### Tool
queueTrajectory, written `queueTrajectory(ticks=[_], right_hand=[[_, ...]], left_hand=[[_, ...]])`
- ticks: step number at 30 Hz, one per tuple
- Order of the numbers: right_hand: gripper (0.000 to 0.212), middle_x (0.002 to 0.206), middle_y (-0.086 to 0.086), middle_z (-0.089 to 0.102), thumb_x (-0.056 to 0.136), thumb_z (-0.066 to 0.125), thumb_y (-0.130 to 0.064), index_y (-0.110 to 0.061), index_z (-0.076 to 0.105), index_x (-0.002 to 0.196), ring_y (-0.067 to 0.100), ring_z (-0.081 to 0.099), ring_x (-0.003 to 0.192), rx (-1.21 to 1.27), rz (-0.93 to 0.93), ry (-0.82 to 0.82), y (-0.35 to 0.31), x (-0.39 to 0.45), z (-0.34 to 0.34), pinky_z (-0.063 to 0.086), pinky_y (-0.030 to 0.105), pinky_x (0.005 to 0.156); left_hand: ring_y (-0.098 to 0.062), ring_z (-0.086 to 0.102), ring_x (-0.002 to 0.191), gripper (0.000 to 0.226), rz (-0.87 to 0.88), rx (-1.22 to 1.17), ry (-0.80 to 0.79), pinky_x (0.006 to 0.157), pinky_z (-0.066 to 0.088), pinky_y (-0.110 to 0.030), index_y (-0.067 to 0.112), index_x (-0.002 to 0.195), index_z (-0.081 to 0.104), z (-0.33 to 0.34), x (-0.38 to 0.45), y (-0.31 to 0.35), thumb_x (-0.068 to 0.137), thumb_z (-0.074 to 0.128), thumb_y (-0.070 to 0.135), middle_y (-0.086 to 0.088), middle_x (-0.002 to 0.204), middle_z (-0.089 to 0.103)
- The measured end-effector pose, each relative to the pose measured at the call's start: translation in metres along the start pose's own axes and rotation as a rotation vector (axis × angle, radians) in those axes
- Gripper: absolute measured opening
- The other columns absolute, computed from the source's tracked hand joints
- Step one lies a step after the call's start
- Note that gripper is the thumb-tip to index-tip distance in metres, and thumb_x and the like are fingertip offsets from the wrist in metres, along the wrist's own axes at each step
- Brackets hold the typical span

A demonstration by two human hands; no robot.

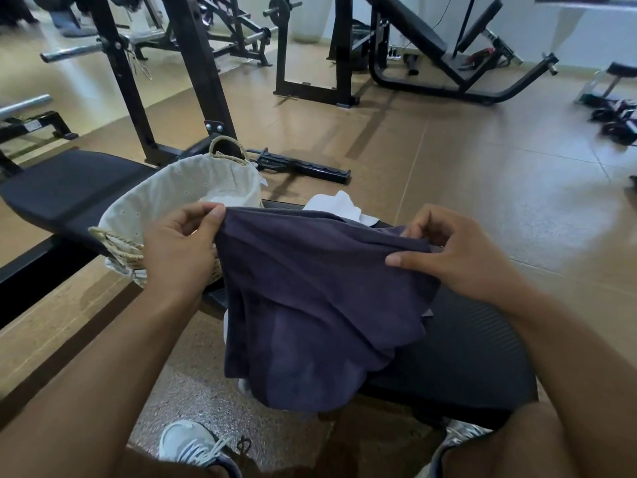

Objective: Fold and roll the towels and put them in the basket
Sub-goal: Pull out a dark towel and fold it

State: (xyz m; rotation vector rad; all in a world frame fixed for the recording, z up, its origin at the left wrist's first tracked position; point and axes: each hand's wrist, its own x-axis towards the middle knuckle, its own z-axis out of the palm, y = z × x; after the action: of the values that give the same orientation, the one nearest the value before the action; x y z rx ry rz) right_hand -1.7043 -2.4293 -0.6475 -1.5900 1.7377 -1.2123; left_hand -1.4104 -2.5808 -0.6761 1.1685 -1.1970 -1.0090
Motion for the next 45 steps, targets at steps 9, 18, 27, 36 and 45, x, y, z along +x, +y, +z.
queueTrajectory(ticks=[9,18,27,36,45], right_hand=[[0.058,0.073,0.018,0.065,0.07,0.084,-0.052,-0.001,0.055,0.071,0.017,0.059,0.068,0.22,-0.017,-0.018,0.002,-0.005,-0.017,0.051,0.022,0.061],[0.039,0.069,0.002,0.069,0.062,0.092,-0.015,-0.002,0.06,0.079,0.013,0.062,0.064,0.129,0.05,0.26,0.0,-0.006,-0.016,0.051,0.025,0.061],[0.018,0.07,-0.005,0.075,0.068,0.093,-0.026,-0.028,0.076,0.073,0.009,0.068,0.068,-0.284,0.335,0.015,0.033,-0.008,-0.024,0.055,0.035,0.072],[0.02,0.079,-0.001,0.069,0.088,0.078,-0.022,-0.03,0.062,0.079,0.012,0.059,0.075,0.247,0.172,0.377,0.004,-0.015,-0.004,0.046,0.03,0.069],[0.009,0.083,0.003,0.073,0.087,0.078,-0.017,-0.021,0.071,0.085,0.012,0.065,0.077,0.224,0.016,0.446,-0.066,-0.031,-0.025,0.052,0.036,0.075]], left_hand=[[-0.005,0.066,0.073,0.011,-0.006,0.137,-0.013,0.074,0.054,-0.033,0.028,0.08,0.075,0.0,0.01,-0.024,0.09,0.075,0.023,0.003,0.083,0.077],[-0.002,0.065,0.07,0.009,-0.024,0.033,-0.134,0.061,0.054,-0.015,0.023,0.085,0.075,-0.011,0.0,-0.017,0.093,0.073,0.018,0.007,0.078,0.077],[-0.011,0.062,0.06,0.012,-0.08,0.131,-0.345,0.055,0.053,-0.023,0.01,0.083,0.065,-0.022,-0.01,-0.018,0.089,0.075,0.014,-0.001,0.067,0.07],[-0.015,0.054,0.058,0.016,-0.131,-0.036,-0.281,0.055,0.046,-0.028,0.018,0.084,0.059,-0.019,-0.031,0.01,0.093,0.072,0.015,-0.008,0.072,0.067],[-0.014,0.071,0.072,0.01,0.029,-0.007,-0.274,0.061,0.059,-0.026,0.016,0.096,0.059,-0.048,-0.04,0.09,0.101,0.06,0.025,-0.005,0.082,0.075]])
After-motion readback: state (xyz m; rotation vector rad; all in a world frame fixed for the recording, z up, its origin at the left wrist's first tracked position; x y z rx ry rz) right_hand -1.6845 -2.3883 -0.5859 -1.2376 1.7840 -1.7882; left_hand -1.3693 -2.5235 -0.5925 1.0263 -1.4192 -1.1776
